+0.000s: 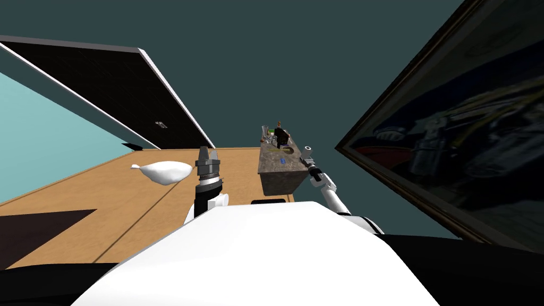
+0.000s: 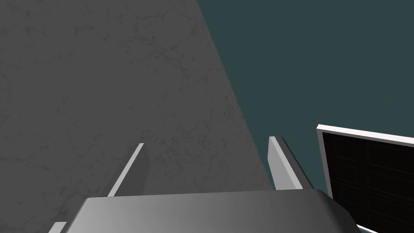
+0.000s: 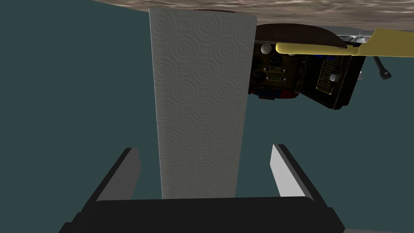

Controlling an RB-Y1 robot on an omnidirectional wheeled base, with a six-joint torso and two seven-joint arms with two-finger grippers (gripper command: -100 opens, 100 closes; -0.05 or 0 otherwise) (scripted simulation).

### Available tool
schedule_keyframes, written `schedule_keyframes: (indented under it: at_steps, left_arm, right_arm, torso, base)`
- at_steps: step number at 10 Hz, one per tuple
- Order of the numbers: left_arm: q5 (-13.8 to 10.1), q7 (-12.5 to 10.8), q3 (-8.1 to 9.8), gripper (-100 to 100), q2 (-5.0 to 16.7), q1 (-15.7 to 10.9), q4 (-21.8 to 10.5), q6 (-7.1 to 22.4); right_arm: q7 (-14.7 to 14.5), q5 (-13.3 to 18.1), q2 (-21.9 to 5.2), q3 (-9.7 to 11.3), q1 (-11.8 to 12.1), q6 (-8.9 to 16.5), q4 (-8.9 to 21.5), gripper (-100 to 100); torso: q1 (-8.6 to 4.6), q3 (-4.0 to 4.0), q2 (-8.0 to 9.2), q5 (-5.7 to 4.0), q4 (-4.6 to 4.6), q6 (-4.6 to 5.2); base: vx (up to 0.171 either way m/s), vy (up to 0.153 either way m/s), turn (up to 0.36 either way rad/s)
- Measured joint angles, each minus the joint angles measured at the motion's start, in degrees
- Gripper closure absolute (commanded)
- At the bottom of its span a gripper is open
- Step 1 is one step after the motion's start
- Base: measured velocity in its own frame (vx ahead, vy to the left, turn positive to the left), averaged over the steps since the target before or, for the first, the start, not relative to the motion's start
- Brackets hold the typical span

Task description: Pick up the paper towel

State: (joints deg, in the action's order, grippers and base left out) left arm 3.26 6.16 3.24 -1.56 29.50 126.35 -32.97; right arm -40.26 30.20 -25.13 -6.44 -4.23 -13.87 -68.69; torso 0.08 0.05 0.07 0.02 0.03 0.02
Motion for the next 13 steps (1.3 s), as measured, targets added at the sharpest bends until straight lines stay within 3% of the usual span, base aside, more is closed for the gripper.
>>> schedule_keyframes:
  at_steps: [4,8,13]
  left_arm:
    - [0.0,0.0,0.0,0,0.0,0.0,0.0,0.0]
    - [0.0,0.0,0.01,0,0.0,0.0,0.0,0.0]
    - [0.0,0.0,0.0,0,0.0,0.0,0.0,0.0]
  right_arm:
    - [-0.3,1.5,0.6,1.1,-7.3,-2.5,8.1,-100]
    - [-0.2,2.4,0.8,2.2,-12.8,-3.6,13.9,-100]
    - [0.0,3.6,0.9,3.3,-21.5,-6.0,23.0,-100]
  torso:
    - [0.0,0.03,0.06,0.0,0.0,0.04]
    - [-0.03,-0.02,-0.01,-0.01,-0.01,0.05]
    - [0.01,0.0,0.0,0.0,0.0,-0.01]
  base:
    - [-0.041,0.009,-0.104]
    - [-0.021,0.003,-0.069]
    - [-0.028,0.007,-0.042]
